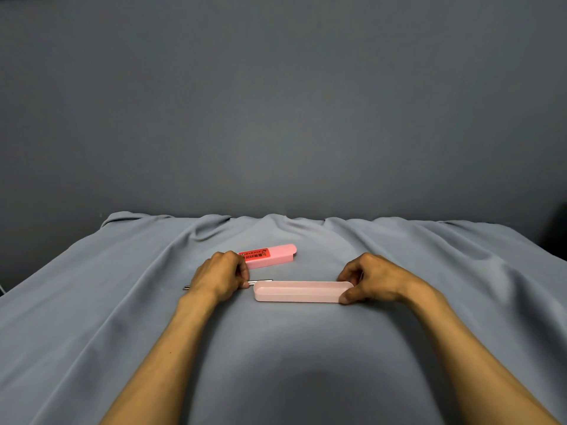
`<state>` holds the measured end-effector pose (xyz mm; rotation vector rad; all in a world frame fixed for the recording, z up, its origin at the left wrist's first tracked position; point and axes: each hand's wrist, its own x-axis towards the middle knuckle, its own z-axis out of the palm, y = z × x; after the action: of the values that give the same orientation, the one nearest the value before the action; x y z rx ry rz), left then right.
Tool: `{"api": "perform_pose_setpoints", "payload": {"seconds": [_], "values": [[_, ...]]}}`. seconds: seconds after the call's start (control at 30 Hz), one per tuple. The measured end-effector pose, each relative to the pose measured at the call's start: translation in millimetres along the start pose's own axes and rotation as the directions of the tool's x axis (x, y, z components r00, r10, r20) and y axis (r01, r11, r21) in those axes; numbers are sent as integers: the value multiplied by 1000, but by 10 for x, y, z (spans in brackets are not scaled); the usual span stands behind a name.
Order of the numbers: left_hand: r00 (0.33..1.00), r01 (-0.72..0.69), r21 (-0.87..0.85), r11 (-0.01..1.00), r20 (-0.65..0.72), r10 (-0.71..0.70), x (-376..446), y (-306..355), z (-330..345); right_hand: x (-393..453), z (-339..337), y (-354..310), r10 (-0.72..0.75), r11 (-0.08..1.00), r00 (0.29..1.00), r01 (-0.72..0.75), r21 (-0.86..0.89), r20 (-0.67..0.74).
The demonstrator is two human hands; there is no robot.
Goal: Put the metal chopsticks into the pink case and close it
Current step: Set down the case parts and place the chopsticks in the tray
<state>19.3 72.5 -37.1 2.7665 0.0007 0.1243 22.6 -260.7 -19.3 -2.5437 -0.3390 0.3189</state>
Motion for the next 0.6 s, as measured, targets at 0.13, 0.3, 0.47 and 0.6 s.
{"api": "perform_pose_setpoints", "payload": {"seconds": [0.13,0.3,0.47,0.6], "values": [[1000,-3,-20,1000,30,4,6,-5,-5,-6,1,-7,9,1000,1000,-9,11,2],[998,-2,-72,997,65,7,15,-26,-20,-23,-2,-17,13,1000,1000,-13,12,6],[997,7,-64,998,83,-2,-2,-13,-25,-39,-3,-34,25,1000,1000,-25,12,0],[995,14,-26,1000,94,-11,-11,-6,-33,-54,-9,-58,29,999,1000,-29,15,-1]]}}
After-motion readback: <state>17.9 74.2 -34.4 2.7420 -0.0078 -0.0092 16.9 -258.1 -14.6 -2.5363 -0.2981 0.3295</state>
